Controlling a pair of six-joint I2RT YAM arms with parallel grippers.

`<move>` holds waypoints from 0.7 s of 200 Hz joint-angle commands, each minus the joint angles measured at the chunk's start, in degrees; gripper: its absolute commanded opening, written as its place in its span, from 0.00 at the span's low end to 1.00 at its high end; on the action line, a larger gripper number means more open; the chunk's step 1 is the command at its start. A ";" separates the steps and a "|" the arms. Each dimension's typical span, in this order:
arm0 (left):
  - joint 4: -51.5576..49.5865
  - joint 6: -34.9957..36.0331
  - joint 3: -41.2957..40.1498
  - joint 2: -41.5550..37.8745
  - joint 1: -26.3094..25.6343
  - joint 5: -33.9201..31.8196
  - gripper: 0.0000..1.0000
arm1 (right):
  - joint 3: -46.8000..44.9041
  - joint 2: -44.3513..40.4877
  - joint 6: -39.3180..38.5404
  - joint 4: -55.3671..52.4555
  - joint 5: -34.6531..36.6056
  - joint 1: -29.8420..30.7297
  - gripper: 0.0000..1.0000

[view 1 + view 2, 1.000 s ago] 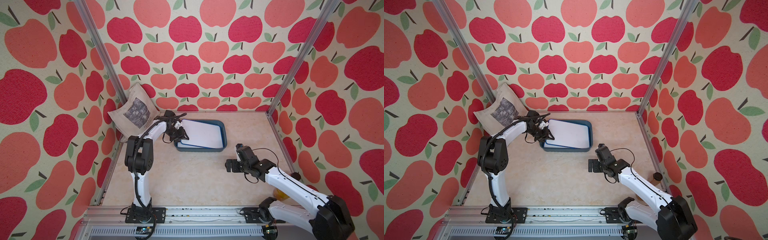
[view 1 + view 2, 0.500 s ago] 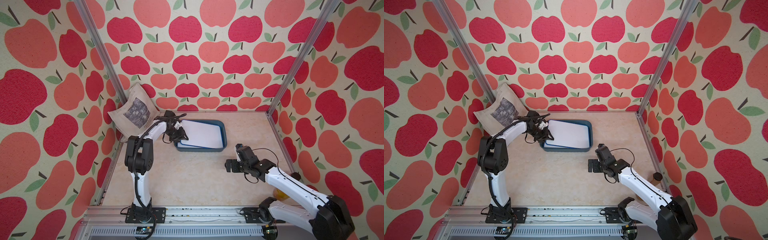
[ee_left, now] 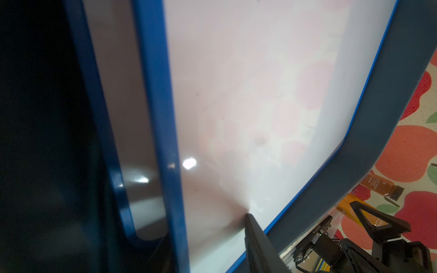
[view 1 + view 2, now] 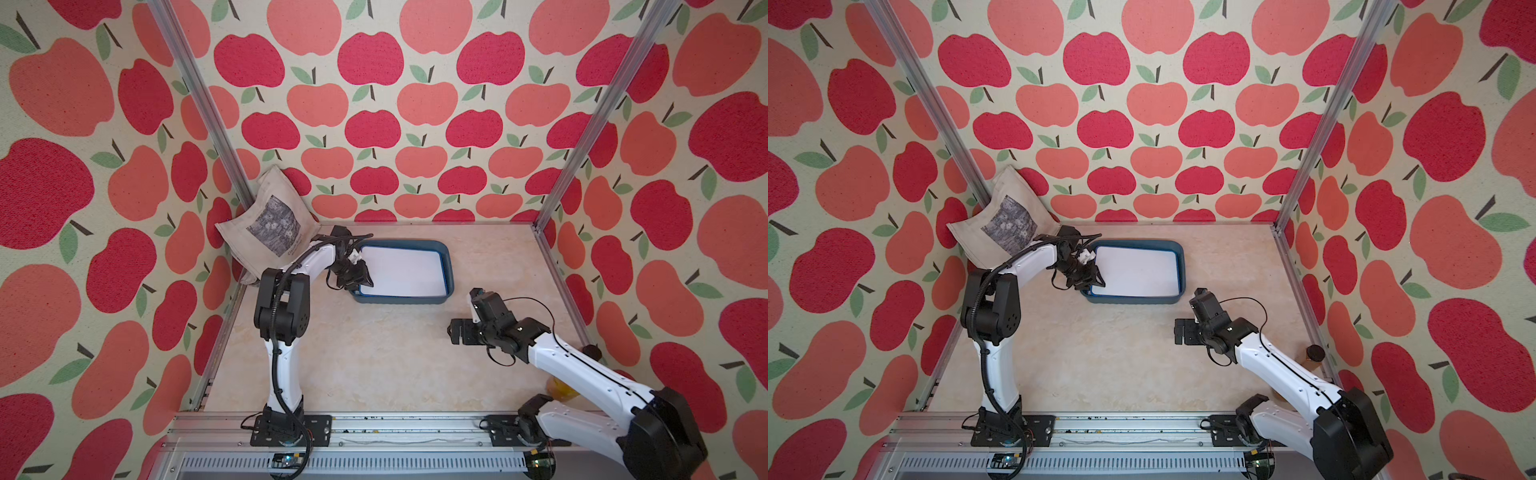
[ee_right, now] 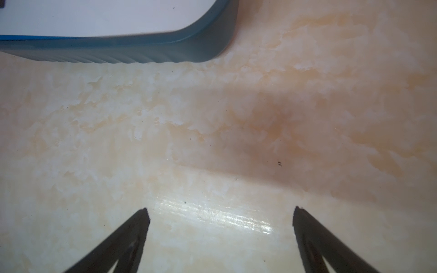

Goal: Put the whiteboard into the storage box
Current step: Place the whiteboard in the storage box.

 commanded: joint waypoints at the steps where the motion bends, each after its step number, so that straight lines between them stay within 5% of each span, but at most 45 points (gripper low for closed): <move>1: -1.53 0.65 1.81 1.24 -0.98 -1.36 0.42 | -0.80 0.76 1.01 0.83 -0.83 -0.31 0.99; 140: -4.52 -1.23 4.35 3.24 -4.41 -12.15 0.42 | -1.50 3.07 1.20 2.84 -1.90 -0.35 0.99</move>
